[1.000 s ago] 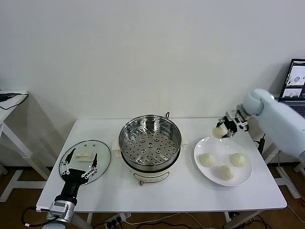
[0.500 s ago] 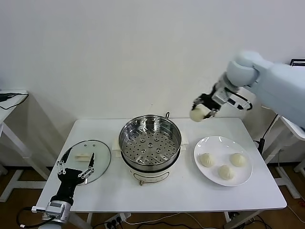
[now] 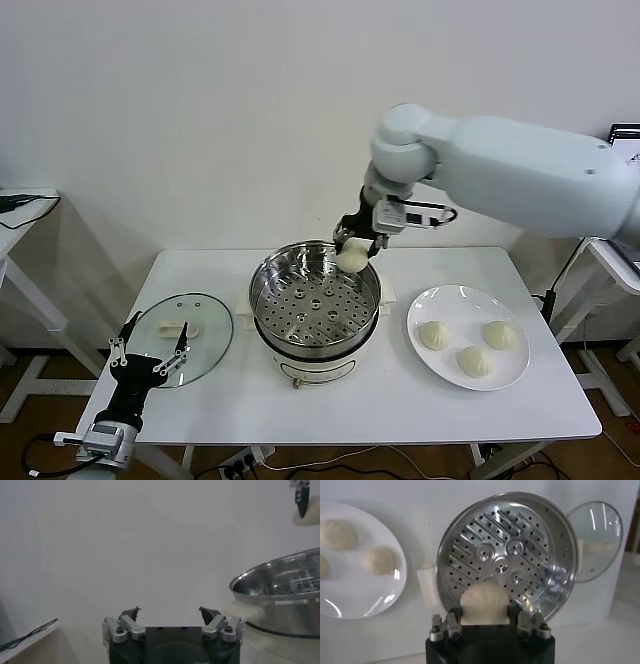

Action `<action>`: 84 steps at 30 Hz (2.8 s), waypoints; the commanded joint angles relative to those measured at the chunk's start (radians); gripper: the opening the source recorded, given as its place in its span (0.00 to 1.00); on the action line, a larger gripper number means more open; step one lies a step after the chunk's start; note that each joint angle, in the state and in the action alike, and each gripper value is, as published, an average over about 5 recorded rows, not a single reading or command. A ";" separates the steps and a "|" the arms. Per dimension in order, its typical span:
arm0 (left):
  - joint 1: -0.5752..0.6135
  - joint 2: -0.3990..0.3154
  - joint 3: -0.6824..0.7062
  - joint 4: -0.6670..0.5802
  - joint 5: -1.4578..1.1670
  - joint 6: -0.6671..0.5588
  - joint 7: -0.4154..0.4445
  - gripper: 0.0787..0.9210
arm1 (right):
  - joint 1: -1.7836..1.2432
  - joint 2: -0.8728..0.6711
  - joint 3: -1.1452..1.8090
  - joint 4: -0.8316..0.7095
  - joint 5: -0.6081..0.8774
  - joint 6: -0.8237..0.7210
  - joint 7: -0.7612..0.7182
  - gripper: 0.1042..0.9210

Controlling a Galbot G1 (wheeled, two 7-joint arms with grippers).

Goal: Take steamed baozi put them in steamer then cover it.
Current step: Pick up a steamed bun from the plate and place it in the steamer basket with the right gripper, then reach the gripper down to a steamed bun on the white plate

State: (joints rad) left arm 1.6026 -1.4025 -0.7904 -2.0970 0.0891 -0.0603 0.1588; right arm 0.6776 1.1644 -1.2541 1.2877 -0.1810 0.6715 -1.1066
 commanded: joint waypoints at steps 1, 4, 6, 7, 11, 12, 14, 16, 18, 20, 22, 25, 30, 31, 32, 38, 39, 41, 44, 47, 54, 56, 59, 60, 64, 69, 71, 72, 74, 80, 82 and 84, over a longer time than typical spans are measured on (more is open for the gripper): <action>0.000 0.003 -0.026 0.008 -0.016 -0.002 0.008 0.88 | -0.102 0.158 0.014 -0.198 -0.093 0.106 0.025 0.65; 0.000 0.003 -0.031 0.014 -0.022 -0.005 0.014 0.88 | -0.144 0.198 0.044 -0.268 -0.125 0.119 0.038 0.65; -0.001 0.003 -0.032 0.016 -0.023 -0.007 0.016 0.88 | -0.168 0.223 0.065 -0.318 -0.143 0.129 0.042 0.65; -0.001 0.003 -0.032 0.016 -0.024 -0.007 0.017 0.88 | -0.176 0.233 0.074 -0.342 -0.151 0.134 0.044 0.65; 0.000 0.003 -0.034 0.017 -0.025 -0.009 0.019 0.88 | -0.207 0.264 0.106 -0.424 -0.179 0.153 0.053 0.65; 0.001 0.003 -0.035 0.018 -0.026 -0.010 0.019 0.88 | -0.214 0.268 0.110 -0.435 -0.182 0.154 0.055 0.65; 0.001 0.003 -0.037 0.019 -0.026 -0.011 0.020 0.88 | -0.223 0.273 0.114 -0.444 -0.182 0.154 0.057 0.65; 0.002 0.003 -0.038 0.019 -0.027 -0.012 0.021 0.88 | -0.231 0.275 0.115 -0.449 -0.183 0.152 0.057 0.65; 0.002 0.003 -0.039 0.019 -0.027 -0.013 0.021 0.88 | -0.240 0.276 0.117 -0.455 -0.184 0.150 0.057 0.65; 0.001 0.003 -0.039 0.020 -0.028 -0.014 0.022 0.88 | -0.248 0.277 0.118 -0.459 -0.186 0.148 0.056 0.65; 0.001 0.002 -0.039 0.022 -0.028 -0.015 0.023 0.88 | -0.255 0.277 0.120 -0.461 -0.192 0.146 0.056 0.65; 0.001 0.003 -0.039 0.026 -0.028 -0.018 0.024 0.88 | -0.266 0.277 0.123 -0.466 -0.196 0.143 0.056 0.65; 0.000 0.004 -0.041 0.028 -0.028 -0.019 0.025 0.88 | -0.281 0.277 0.134 -0.477 -0.205 0.135 0.058 0.66; 0.001 0.003 -0.041 0.028 -0.028 -0.020 0.025 0.88 | -0.282 0.276 0.136 -0.478 -0.207 0.133 0.059 0.68; 0.001 0.003 -0.041 0.029 -0.028 -0.020 0.025 0.88 | -0.283 0.275 0.137 -0.477 -0.208 0.133 0.060 0.71; 0.001 0.002 -0.038 0.028 -0.027 -0.022 0.024 0.88 | -0.274 0.262 0.141 -0.458 -0.200 0.124 0.067 0.86; 0.002 0.002 -0.038 0.027 -0.027 -0.022 0.023 0.88 | -0.269 0.256 0.145 -0.447 -0.189 0.121 0.067 0.87; 0.004 0.002 -0.038 0.026 -0.026 -0.023 0.023 0.88 | -0.249 0.236 0.161 -0.410 -0.159 0.105 0.062 0.88; 0.008 0.002 -0.035 0.020 -0.026 -0.023 0.023 0.88 | -0.186 0.178 0.175 -0.330 -0.068 0.057 0.033 0.88; 0.014 0.001 -0.027 0.005 -0.024 -0.022 0.020 0.88 | -0.061 0.071 0.105 -0.208 0.106 -0.056 -0.001 0.88; 0.034 0.000 -0.004 -0.044 -0.012 -0.018 0.010 0.88 | 0.138 -0.252 -0.061 0.049 0.438 -0.371 -0.088 0.88; 0.041 0.002 -0.001 -0.056 -0.007 -0.017 0.007 0.88 | 0.150 -0.344 -0.097 0.085 0.487 -0.456 -0.092 0.88; 0.043 0.003 0.008 -0.063 0.002 -0.017 0.003 0.88 | 0.133 -0.452 -0.131 0.106 0.533 -0.573 -0.094 0.88; 0.043 0.002 0.012 -0.064 0.005 -0.017 0.001 0.88 | 0.117 -0.480 -0.134 0.108 0.541 -0.607 -0.092 0.88; 0.046 0.000 0.027 -0.066 0.014 -0.021 -0.003 0.88 | 0.015 -0.555 -0.107 0.116 0.512 -0.705 -0.048 0.88; 0.044 -0.003 0.030 -0.063 0.016 -0.022 -0.003 0.88 | -0.159 -0.597 -0.015 0.110 0.439 -0.802 -0.023 0.88; 0.040 -0.004 0.031 -0.060 0.016 -0.021 -0.003 0.88 | -0.216 -0.596 0.018 0.083 0.422 -0.820 -0.027 0.88; 0.038 -0.005 0.031 -0.058 0.016 -0.020 -0.003 0.88 | -0.243 -0.593 0.035 0.067 0.412 -0.825 -0.029 0.88; 0.034 -0.007 0.032 -0.053 0.016 -0.020 -0.003 0.88 | -0.294 -0.586 0.075 0.032 0.389 -0.826 -0.034 0.88; 0.024 -0.008 0.029 -0.032 0.016 -0.021 -0.002 0.88 | -0.446 -0.543 0.203 -0.071 0.318 -0.811 -0.026 0.88; 0.022 -0.007 0.027 -0.028 0.016 -0.021 -0.001 0.88 | -0.477 -0.524 0.225 -0.096 0.302 -0.809 -0.017 0.88; 0.019 -0.006 0.025 -0.024 0.016 -0.021 0.000 0.88 | -0.506 -0.505 0.243 -0.116 0.285 -0.807 -0.004 0.88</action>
State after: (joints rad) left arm 1.6213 -1.4097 -0.7674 -2.1251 0.1032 -0.0809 0.1586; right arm 0.3141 0.6733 -1.0982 1.2299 0.1435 -0.0795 -1.1209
